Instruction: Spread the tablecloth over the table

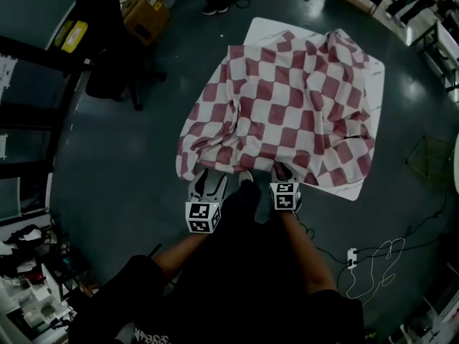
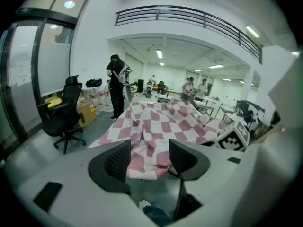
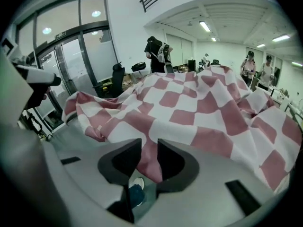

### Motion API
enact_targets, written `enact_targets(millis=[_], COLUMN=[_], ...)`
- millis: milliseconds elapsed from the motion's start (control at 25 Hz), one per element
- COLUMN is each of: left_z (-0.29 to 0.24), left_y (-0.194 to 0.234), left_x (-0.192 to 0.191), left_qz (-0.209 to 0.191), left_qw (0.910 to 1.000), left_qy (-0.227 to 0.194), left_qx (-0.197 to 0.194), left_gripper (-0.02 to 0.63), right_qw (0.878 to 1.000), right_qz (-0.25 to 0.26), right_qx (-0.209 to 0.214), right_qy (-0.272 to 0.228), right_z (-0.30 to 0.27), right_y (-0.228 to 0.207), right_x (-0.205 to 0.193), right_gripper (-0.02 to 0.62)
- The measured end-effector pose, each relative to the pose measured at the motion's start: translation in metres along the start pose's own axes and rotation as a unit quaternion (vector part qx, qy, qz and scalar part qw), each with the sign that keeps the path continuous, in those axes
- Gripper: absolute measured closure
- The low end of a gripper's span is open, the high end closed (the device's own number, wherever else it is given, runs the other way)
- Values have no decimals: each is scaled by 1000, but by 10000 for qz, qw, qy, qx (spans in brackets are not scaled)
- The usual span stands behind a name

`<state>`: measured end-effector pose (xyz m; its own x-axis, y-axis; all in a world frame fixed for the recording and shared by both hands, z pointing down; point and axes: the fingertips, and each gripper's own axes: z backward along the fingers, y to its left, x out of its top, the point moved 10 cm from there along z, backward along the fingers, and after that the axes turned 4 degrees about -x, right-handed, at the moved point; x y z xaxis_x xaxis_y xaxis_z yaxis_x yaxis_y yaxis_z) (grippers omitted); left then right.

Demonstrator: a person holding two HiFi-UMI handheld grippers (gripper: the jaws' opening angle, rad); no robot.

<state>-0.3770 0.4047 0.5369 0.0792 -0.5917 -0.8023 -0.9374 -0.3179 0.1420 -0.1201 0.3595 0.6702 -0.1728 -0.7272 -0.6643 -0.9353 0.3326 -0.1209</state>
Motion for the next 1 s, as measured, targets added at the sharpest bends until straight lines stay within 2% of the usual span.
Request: enact_targets(millis=[40,120,200,320,400,560,600,680,800,880,1000], left_z=[-6,-35,-80,-132,-146,-149,-149,-144,-138,-138,-144], left_y=[-10,-21,-22,-11,1,21,27,46,68,69,53], left_x=[-3,-17,-38,-70,-83,-94,-95,-97,-87,-72,-55], left_qz=[-99,143,410,84,-194,-632,-671,-607,-769,-1108,-1478], left_qw=[9998,9971,9905,9809,9753,9662,9656,9674,9708,9692,9578], left_qy=[-30,100,569,1337,1585,1624,1700,1842,1729,1481,1334], left_qx=[-190,-734,-1187,-1411,-1523,-1900,-1850,-1629,-1477,-1626,-2074], left_gripper=[348,350,350,350,350,350,350,396,382,382,382], right_qw=[9999,9995,9990,9990,9985,9961,9958,9962,9954,9927,9878], right_qz=[-7,-47,-86,-40,-158,-643,-654,-630,-684,-803,-1042], right_qx=[58,101,77,-47,-176,-398,-435,-485,-645,-860,-1134], right_qy=[90,289,423,451,490,445,469,360,-188,-246,-233], right_z=[-5,-15,-24,-28,-26,-24,-22,-17,-8,-5,6], right_y=[2,2,2,5,9,6,7,11,10,2,-5], right_x=[-2,-6,-11,-18,-17,-24,-25,-21,0,5,-11], right_gripper=[477,477,477,482,490,537,537,537,537,536,523])
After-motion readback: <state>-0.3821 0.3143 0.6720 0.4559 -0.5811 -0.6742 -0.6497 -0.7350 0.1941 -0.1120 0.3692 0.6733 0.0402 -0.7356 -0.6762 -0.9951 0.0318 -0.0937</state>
